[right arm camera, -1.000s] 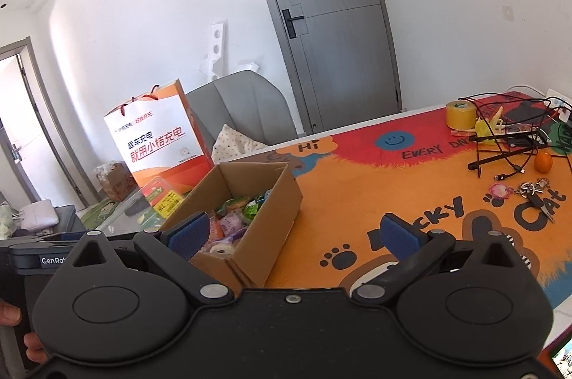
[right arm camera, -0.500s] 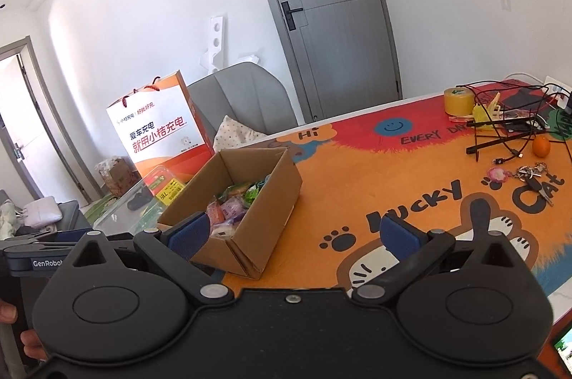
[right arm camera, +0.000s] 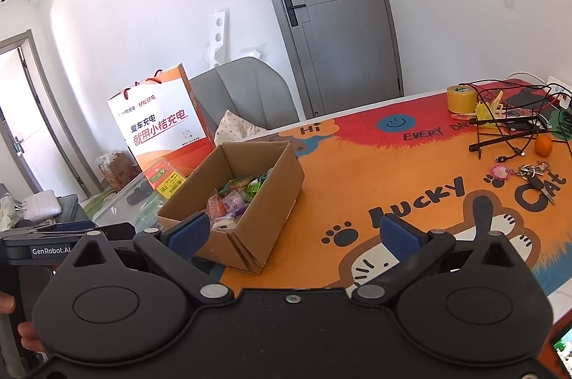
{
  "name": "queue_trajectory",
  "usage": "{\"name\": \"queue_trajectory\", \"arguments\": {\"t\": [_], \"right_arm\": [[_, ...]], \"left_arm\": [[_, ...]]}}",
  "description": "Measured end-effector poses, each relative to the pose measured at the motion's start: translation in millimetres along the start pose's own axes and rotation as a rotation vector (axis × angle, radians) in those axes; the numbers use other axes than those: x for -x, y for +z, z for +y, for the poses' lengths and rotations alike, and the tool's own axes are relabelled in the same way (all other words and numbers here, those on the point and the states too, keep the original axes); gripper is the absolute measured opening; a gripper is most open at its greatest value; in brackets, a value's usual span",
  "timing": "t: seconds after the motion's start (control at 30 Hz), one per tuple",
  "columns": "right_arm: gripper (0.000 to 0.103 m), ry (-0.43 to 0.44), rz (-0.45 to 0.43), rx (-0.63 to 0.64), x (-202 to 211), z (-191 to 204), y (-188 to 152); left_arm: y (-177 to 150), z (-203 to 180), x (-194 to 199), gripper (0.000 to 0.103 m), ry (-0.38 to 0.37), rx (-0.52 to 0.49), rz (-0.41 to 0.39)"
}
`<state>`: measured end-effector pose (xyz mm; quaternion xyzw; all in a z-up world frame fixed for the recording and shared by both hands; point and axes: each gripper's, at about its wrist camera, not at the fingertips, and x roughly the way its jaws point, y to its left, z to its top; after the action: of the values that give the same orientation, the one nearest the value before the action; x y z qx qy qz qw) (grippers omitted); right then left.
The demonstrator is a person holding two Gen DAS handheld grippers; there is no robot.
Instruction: Organize snacks
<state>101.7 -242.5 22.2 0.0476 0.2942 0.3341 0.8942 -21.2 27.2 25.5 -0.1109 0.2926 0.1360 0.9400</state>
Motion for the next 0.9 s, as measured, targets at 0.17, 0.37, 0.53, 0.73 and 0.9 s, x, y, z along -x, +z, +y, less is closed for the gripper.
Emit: {"name": "queue_trajectory", "arguments": {"t": [0.17, 0.37, 0.53, 0.73, 0.9], "right_arm": [[0.103, 0.000, 0.001, 0.000, -0.1, 0.4, 0.0], [0.103, 0.001, 0.003, 0.003, -0.8, 2.5, -0.8], [0.103, 0.001, 0.005, 0.004, -0.5, 1.5, -1.5], [0.103, -0.003, 0.008, 0.002, -1.2, 1.1, -2.1], [0.103, -0.007, 0.013, -0.003, -2.5, 0.4, -3.0]], "left_arm": [[-1.3, -1.1, -1.8, 0.103, -0.010, 0.001, 0.010], [-4.3, -4.2, -3.4, 0.103, -0.015, -0.003, 0.021], [-4.8, -5.3, -2.6, 0.103, -0.015, -0.009, 0.020], [-4.4, -5.1, -2.4, 0.103, -0.015, -0.007, 0.020], [-4.0, -5.3, -2.2, 0.103, -0.019, -0.006, 0.025]]}}
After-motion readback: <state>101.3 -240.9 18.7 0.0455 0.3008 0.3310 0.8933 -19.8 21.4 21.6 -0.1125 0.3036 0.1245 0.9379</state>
